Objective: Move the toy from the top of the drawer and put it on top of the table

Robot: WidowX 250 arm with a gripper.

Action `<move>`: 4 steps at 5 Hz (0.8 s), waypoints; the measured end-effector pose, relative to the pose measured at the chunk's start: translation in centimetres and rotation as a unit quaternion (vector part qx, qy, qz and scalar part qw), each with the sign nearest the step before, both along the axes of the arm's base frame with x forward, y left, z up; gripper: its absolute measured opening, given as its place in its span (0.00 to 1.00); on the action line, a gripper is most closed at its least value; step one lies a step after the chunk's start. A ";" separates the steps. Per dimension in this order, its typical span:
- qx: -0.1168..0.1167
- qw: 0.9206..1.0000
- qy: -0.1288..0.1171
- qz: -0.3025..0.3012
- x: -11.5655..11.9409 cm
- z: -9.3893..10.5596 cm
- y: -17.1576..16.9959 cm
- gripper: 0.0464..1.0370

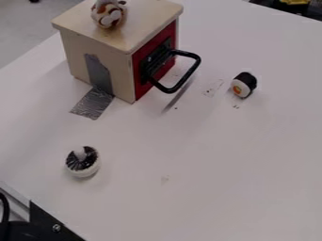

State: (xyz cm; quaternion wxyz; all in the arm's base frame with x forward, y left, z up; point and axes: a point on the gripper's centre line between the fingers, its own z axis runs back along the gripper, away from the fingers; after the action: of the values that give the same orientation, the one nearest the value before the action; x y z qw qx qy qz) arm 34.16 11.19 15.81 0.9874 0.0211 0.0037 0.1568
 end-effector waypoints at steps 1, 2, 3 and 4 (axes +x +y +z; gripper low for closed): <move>0.009 1.000 0.006 0.023 -0.1 -0.4 2.5 0.96; 0.012 0.999 0.014 0.031 0.1 -1.2 3.3 0.96; -0.001 0.999 0.038 0.038 1.1 -3.8 4.1 0.96; -0.010 0.998 0.055 0.042 1.7 -5.2 4.2 0.91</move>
State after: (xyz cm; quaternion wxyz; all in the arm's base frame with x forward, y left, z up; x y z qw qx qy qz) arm 35.84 15.35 10.64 0.9783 0.0193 0.0603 0.1971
